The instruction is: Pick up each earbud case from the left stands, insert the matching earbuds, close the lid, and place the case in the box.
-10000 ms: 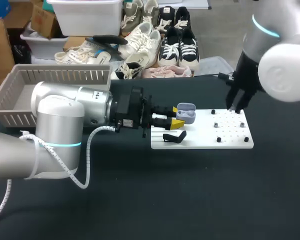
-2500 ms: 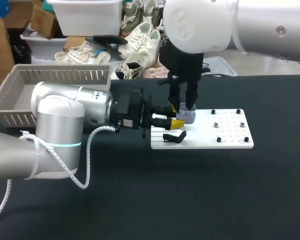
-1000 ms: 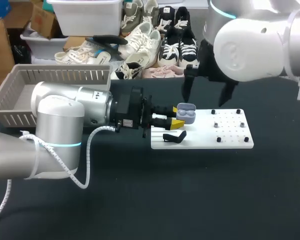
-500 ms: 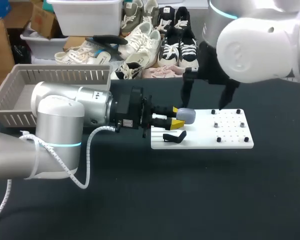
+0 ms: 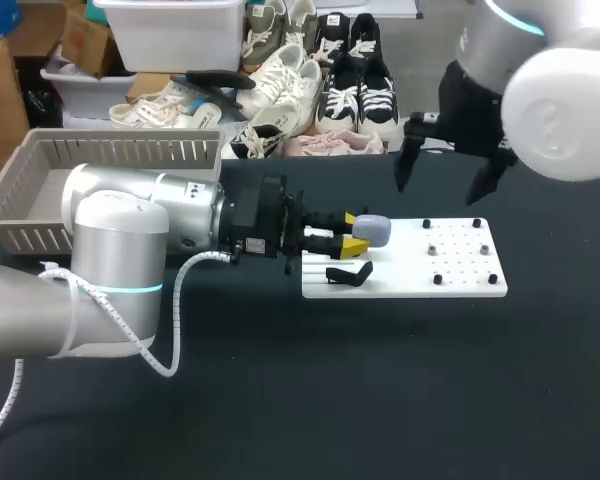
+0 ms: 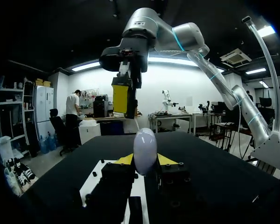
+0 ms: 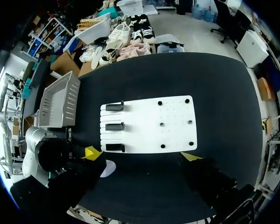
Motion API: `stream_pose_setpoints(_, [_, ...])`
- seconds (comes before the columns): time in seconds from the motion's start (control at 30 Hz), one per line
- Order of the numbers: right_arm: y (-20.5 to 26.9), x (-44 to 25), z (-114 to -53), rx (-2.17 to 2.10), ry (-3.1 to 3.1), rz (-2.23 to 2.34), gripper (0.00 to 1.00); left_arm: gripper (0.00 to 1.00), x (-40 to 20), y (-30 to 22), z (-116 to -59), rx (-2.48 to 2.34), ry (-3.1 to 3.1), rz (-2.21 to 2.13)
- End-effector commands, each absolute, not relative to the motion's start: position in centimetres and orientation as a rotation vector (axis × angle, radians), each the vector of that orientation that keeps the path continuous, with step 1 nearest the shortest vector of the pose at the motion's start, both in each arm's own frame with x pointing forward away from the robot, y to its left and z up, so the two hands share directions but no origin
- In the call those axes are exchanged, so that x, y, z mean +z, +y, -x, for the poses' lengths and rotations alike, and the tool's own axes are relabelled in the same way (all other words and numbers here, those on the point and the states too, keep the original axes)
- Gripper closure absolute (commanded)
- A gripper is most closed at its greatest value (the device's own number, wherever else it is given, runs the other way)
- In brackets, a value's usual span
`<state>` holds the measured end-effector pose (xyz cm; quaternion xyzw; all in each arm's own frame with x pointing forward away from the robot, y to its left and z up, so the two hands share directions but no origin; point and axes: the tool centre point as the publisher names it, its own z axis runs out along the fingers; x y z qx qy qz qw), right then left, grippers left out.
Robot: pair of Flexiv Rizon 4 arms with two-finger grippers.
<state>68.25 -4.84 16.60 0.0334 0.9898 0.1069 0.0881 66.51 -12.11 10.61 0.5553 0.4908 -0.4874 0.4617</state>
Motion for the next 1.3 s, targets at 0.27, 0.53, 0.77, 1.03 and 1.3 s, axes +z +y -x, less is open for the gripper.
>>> stream_pose_setpoints(0.27, [-5.9, 15.8, -65.4, 0.367, 2.769, -0.04, 0.0, 1.0, 13.3, -5.5, -66.4, -1.088, 1.355, -1.182])
stream_pose_setpoints(0.53, [-5.9, 15.8, -65.4, 0.367, 2.769, -0.04, 0.0, 1.0, 14.7, 0.1, -68.4, -0.887, 1.479, -1.108])
stream_pose_setpoints(0.77, [-5.9, 15.8, -65.4, 0.367, 2.769, -0.04, 0.0, 1.0, 14.1, 5.6, -72.2, -0.717, 1.626, -0.981])
stream_pose_setpoints(1.03, [-5.9, 15.8, -65.4, 0.367, 2.769, -0.04, 0.0, 1.0, 11.8, 11.9, -77.0, -0.561, 1.801, -0.827])
stream_pose_setpoints(1.3, [-5.9, 15.8, -65.4, 0.367, 2.769, -0.04, 0.0, 1.0, 9.9, 15.9, -80.6, -0.543, 1.951, -0.692])
